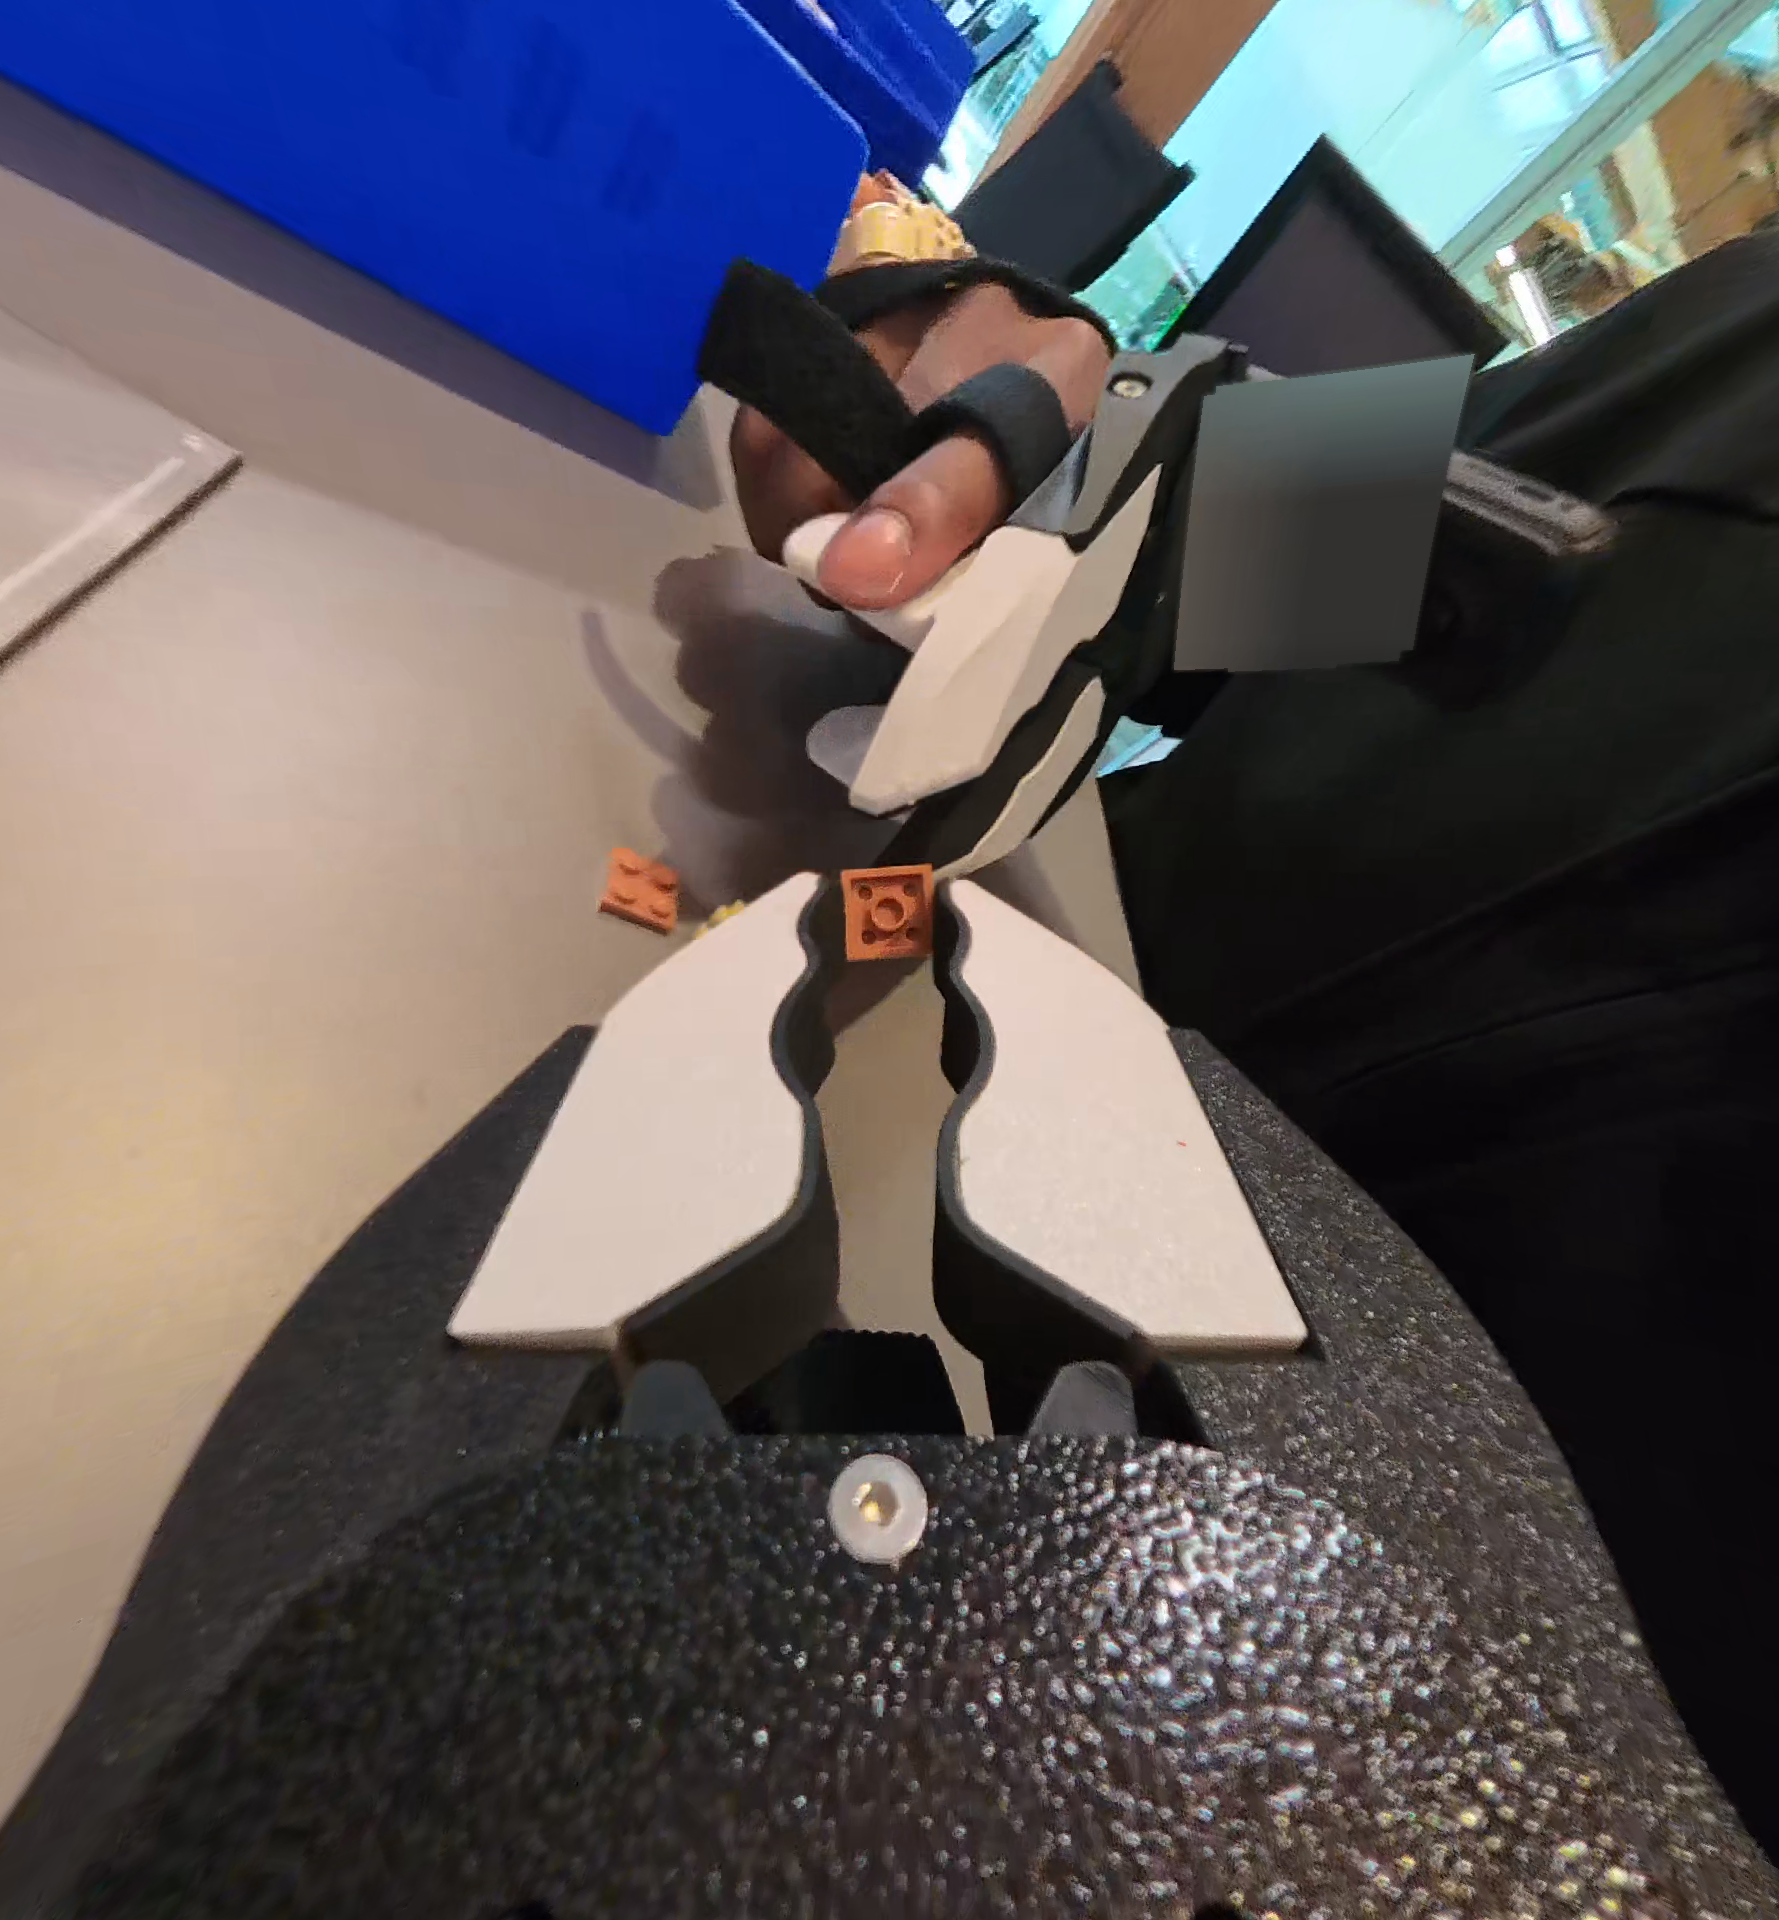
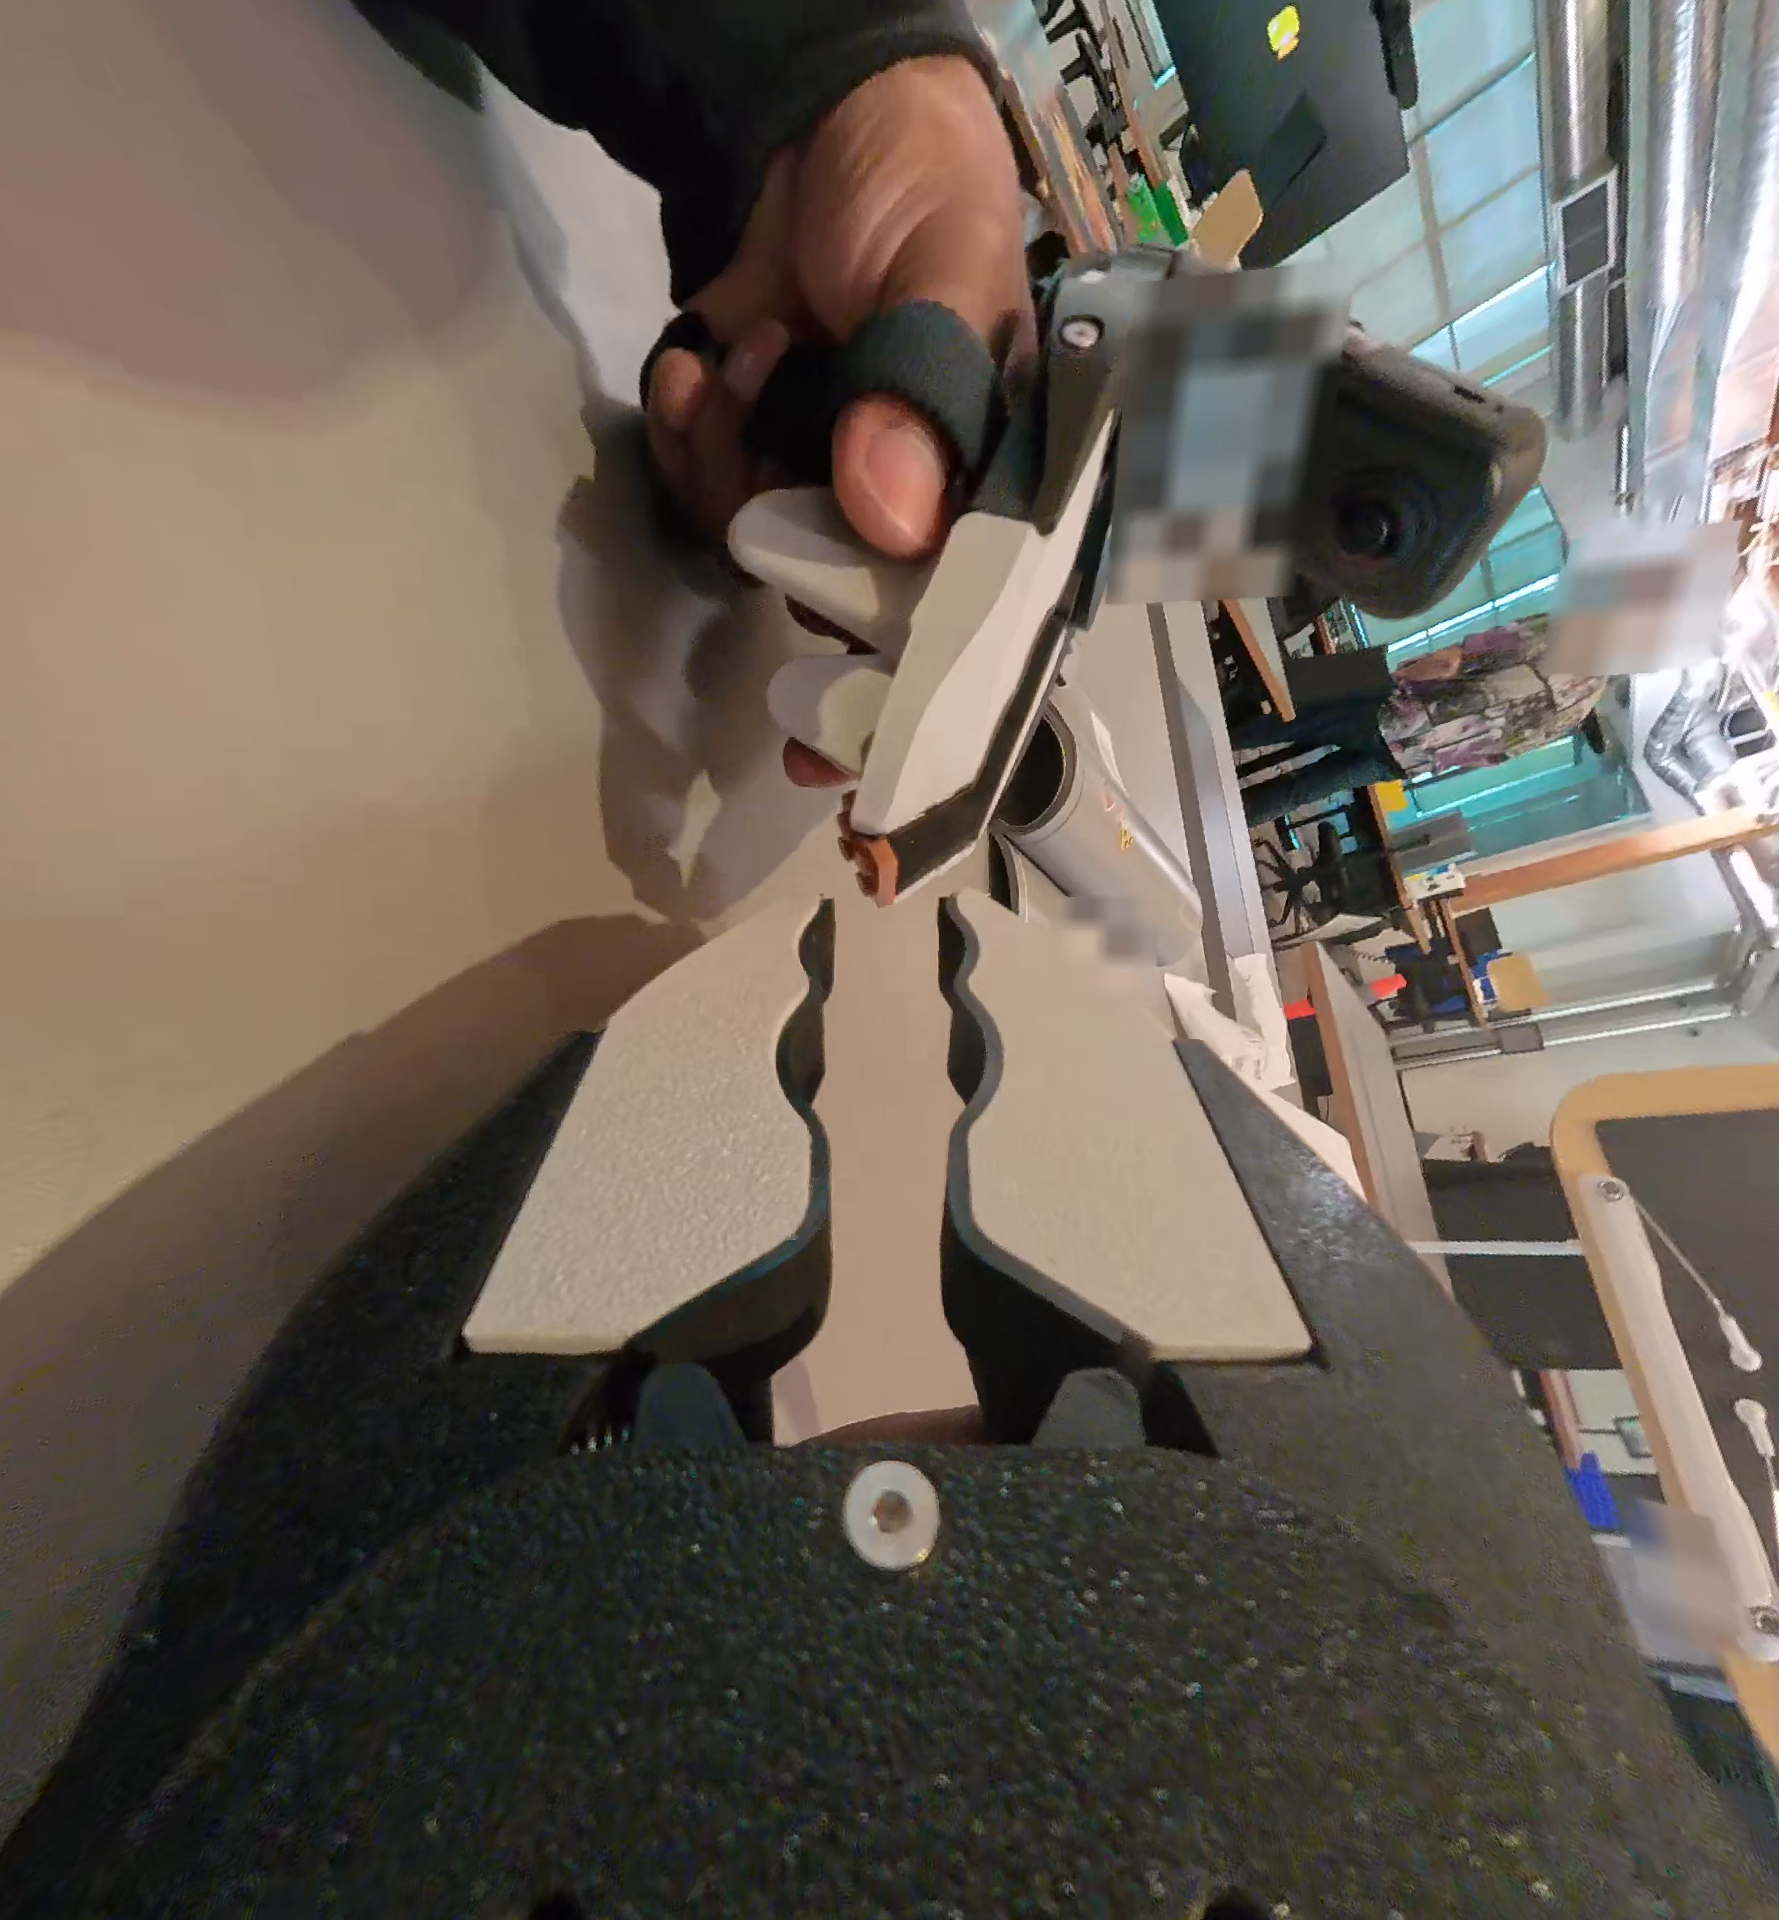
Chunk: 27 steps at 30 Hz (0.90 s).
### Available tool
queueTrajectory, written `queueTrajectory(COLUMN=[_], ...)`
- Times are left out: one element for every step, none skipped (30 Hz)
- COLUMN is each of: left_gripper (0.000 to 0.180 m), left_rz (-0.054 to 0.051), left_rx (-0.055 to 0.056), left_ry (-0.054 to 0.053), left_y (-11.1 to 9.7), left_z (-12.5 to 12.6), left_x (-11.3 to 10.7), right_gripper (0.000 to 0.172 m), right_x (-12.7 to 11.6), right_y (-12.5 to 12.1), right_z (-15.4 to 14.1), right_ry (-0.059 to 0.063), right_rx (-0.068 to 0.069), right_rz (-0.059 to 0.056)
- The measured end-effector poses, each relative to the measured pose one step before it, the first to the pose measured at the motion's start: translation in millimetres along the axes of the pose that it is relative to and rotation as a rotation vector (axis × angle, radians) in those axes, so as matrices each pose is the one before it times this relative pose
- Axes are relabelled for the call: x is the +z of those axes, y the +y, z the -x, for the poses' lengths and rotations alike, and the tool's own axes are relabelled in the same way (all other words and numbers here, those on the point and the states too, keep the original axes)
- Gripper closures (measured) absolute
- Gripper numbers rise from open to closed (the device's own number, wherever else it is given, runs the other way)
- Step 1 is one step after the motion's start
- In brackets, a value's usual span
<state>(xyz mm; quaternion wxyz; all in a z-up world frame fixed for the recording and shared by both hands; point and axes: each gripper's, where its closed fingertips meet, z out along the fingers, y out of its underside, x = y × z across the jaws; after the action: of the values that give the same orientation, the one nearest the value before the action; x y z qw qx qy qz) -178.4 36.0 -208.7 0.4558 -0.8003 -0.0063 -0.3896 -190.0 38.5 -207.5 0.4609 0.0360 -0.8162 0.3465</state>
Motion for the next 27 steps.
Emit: queueTrajectory(left_gripper=[0.164,0.164,0.164,0.164,0.164,0.164,0.164,0.164,0.164,0.164,0.164,0.163,0.163,0.162,0.161,0.159,0.158,0.157,0.155,0.154,0.155,0.154,0.153,0.151,0.151,0.151,0.151], left_rz=[-0.0006,0.0047,0.0060,0.0029,-0.0003,0.0003,0.0015,0.0005,0.0005,0.0008,-0.0001,-0.0072,-0.0144,-0.0139,-0.0104,-0.0018,0.0038,0.0092,0.0110,-0.0028,-0.0042,0.0016,0.0082,0.0148,0.0119,0.0020,-0.0048], left_rx=[-0.0025,-0.0011,-0.0014,-0.0002,-0.0030,-0.0032,-0.0005,0.0010,0.0001,0.0033,0.0142,0.0227,0.0375,0.0491,0.0680,0.0914,0.1166,0.1304,0.1340,0.1240,0.1085,0.0908,0.0671,0.0510,0.0425,0.0339,0.0265], left_ry=[0.0110,0.0084,0.0036,0.0049,0.0074,0.0036,0.0023,-0.0002,-0.0001,-0.0001,-0.0050,-0.0070,-0.0008,-0.0146,-0.0221,-0.0383,-0.0470,-0.0570,-0.0545,-0.0466,-0.0335,-0.0174,-0.0198,-0.0111,0.0039,0.0049,-0.0016], left_y=[-0.05,0.82,1.01,0.56,0.05,0.14,0.34,0.13,0.23,0.03,-0.25,-1.64,-3.02,-3.35,-3.42,-2.81,-2.48,-1.62,-1.29,-3.05,-2.64,-1.43,0.40,1.87,2.18,1.08,0.01], left_z=[-2.06,-1.69,-0.68,-0.86,-1.24,-0.45,-0.42,-0.14,0.18,-0.01,0.20,0.06,-1.31,-0.21,-0.08,1.14,1.33,1.87,0.94,-0.14,-1.70,-3.25,-1.73,-1.88,-3.59,-3.30,-1.98], left_x=[0.96,1.04,1.05,0.88,0.68,0.63,0.48,0.00,-0.12,0.02,0.01,-0.46,-1.20,-1.98,-2.58,-3.11,-3.01,-2.53,-1.64,-0.49,0.93,1.92,2.63,2.57,2.20,1.57,0.99], right_gripper=[0.153,0.154,0.155,0.155,0.157,0.161,0.165,0.166,0.166,0.166,0.166,0.167,0.167,0.167,0.167,0.167,0.167,0.167,0.167,0.167,0.167,0.167,0.167,0.167,0.167,0.167,0.167], right_x=[-0.45,-0.60,-0.54,-0.17,0.17,0.21,0.38,0.44,0.39,-0.04,0.00,-0.02,-0.08,-0.13,-0.28,-0.84,-1.44,-1.58,-1.90,-1.84,-1.34,-0.96,-0.40,0.02,0.22,0.25,0.35], right_y=[-1.37,-2.51,-2.71,-1.80,-0.99,-0.51,-0.20,-0.11,0.17,0.28,0.62,0.80,1.33,2.63,2.82,1.51,0.46,-0.36,-1.10,-1.38,-0.65,-0.16,0.14,0.41,0.11,-0.32,0.12], right_z=[0.74,0.78,1.32,0.83,0.13,0.47,1.37,0.84,0.42,0.15,-0.12,0.40,0.47,0.02,-0.88,-1.04,-0.19,0.87,1.28,1.97,2.36,1.50,1.53,2.66,2.62,2.12,2.66], right_ry=[-0.0004,-0.0037,-0.0092,-0.0058,0.0007,-0.0006,-0.0073,-0.0045,-0.0059,-0.0118,-0.0175,-0.0274,-0.0336,-0.0347,-0.0344,-0.0397,-0.0492,-0.0563,-0.0546,-0.0524,-0.0469,-0.0317,-0.0259,-0.0322,-0.0298,-0.0252,-0.0272], right_rx=[-0.0085,-0.0031,0.0002,-0.0007,-0.0045,-0.0048,-0.0009,0.0069,0.0155,0.0270,0.0453,0.0652,0.0795,0.0910,0.1031,0.1128,0.1209,0.1223,0.1160,0.1015,0.0804,0.0582,0.0455,0.0412,0.0381,0.0322,0.0258], right_rz=[-0.0106,-0.0160,-0.0157,-0.0089,-0.0033,-0.0005,-0.0001,0.0000,0.0001,0.0010,0.0029,0.0022,0.0021,0.0072,0.0068,-0.0038,-0.0089,-0.0100,-0.0135,-0.0138,-0.0088,-0.0071,-0.0054,-0.0030,-0.0046,-0.0079,-0.0041])
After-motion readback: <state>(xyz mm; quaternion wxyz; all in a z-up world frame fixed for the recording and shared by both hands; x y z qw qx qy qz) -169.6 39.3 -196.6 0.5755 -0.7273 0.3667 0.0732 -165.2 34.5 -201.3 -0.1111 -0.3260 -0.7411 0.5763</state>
